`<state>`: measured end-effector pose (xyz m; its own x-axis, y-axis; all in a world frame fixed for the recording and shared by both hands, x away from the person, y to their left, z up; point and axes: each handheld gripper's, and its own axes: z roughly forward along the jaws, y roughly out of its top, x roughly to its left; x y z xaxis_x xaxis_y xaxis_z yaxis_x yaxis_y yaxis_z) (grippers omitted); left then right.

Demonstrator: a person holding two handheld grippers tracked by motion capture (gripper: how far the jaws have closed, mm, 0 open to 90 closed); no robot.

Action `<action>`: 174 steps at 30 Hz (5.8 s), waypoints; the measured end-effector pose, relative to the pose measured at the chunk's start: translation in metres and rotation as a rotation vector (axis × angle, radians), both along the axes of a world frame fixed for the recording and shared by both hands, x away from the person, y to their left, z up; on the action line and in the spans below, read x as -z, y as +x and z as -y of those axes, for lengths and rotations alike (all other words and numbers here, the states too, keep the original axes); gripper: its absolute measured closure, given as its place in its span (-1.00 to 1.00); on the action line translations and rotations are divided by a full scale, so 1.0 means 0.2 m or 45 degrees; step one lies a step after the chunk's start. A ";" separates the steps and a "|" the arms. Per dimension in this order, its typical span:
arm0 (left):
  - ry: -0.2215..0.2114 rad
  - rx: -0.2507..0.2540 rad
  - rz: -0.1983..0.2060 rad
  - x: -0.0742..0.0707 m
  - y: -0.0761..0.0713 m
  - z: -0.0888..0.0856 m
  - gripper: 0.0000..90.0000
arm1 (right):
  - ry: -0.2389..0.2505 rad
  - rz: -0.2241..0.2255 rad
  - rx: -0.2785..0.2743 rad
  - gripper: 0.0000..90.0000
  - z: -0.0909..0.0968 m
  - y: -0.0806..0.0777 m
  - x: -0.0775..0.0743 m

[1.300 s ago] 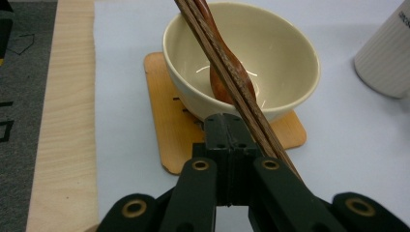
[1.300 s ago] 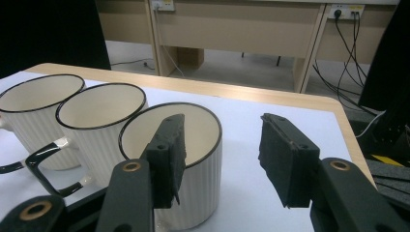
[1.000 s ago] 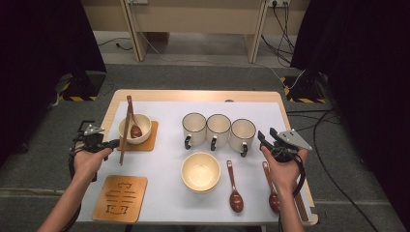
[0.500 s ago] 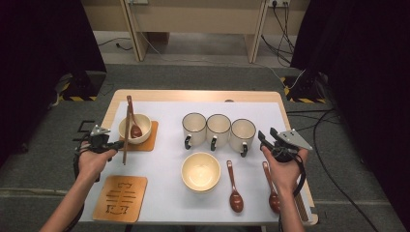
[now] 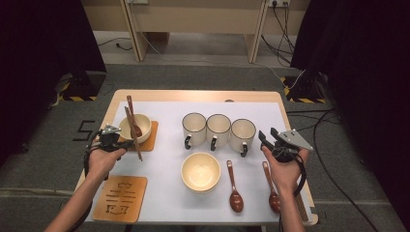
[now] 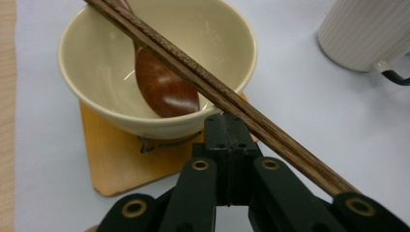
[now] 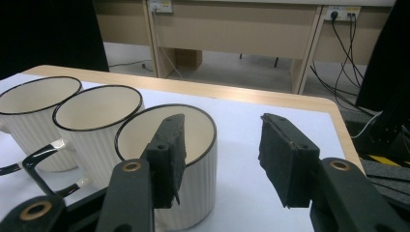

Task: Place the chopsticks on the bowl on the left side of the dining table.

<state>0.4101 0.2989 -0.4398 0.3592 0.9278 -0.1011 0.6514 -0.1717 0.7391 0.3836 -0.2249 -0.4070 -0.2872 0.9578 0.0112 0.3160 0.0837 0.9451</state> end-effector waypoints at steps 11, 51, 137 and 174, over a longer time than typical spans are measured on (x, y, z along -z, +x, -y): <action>-0.004 0.046 -0.004 -0.01 0.05 0.13 0.97 | 0.003 -0.001 0.001 0.16 0.01 0.00 0.01; 0.102 -0.096 0.034 -0.17 0.53 0.13 0.98 | 0.004 0.005 0.001 0.16 0.02 0.01 0.01; 0.157 -0.226 0.066 -0.20 0.34 -0.16 0.97 | 0.006 -0.008 0.006 0.16 0.02 0.01 0.02; 0.208 -0.321 -0.030 -0.05 0.26 -0.35 0.97 | 0.007 -0.022 0.008 0.16 0.02 0.00 0.02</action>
<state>0.4615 0.3697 -0.4302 0.1147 0.9921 0.0510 0.7054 -0.1174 0.6991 0.3839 -0.2282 -0.4116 -0.2812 0.9594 0.0214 0.3330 0.0767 0.9398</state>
